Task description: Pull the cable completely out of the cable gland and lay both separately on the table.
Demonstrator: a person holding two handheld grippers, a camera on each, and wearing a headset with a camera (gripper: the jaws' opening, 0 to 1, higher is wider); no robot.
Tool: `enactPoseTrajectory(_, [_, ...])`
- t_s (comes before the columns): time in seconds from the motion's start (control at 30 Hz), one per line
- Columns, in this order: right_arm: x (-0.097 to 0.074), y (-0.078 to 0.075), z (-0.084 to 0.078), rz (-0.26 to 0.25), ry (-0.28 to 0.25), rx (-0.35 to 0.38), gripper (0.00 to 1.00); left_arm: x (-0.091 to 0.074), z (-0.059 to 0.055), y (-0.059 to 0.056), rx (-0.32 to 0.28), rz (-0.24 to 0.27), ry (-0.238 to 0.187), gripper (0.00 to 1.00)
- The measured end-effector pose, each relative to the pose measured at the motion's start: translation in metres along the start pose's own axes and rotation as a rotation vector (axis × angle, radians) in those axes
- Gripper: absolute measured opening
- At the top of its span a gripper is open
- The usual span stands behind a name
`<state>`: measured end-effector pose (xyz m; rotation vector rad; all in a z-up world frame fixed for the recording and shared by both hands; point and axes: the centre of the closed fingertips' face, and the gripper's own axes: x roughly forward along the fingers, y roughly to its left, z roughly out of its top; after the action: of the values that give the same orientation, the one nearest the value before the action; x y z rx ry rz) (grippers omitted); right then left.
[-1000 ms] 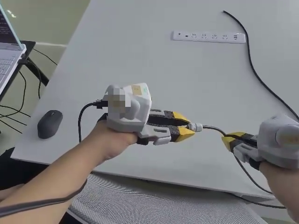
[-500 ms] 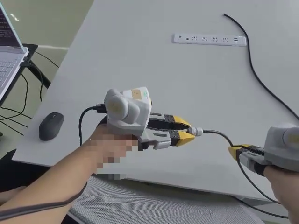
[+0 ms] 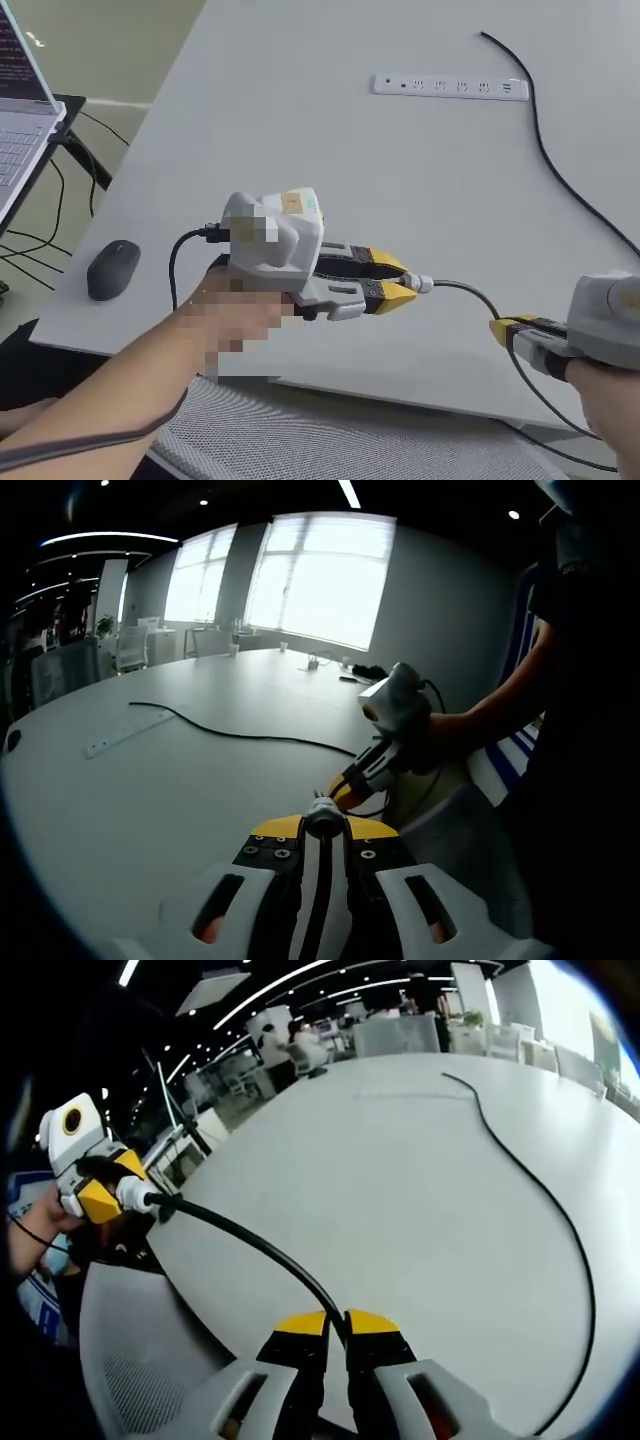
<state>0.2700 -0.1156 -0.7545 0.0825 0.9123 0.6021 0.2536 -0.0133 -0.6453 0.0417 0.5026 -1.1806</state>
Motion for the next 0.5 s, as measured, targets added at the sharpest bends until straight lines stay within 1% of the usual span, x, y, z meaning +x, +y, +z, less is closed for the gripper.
enactPoseTrajectory(0.17, [-0.001, -0.0017, 0.0002, 0.001, -0.01, 0.002, 0.01, -0.001, 0.0004, -0.0002, 0.001, 0.007, -0.002, 0.15])
enactPoseTrajectory(0.33, [-0.0016, 0.0004, 0.0013, 0.011, -0.016, -0.022, 0.01, -0.0028, 0.0027, -0.0004, 0.002, 0.021, -0.005, 0.15])
enactPoseTrajectory(0.5, [-0.004, 0.0043, 0.0008, 0.011, -0.019, -0.112, 0.01, -0.0046, 0.0043, 0.0021, 0.003, 0.034, -0.009, 0.15])
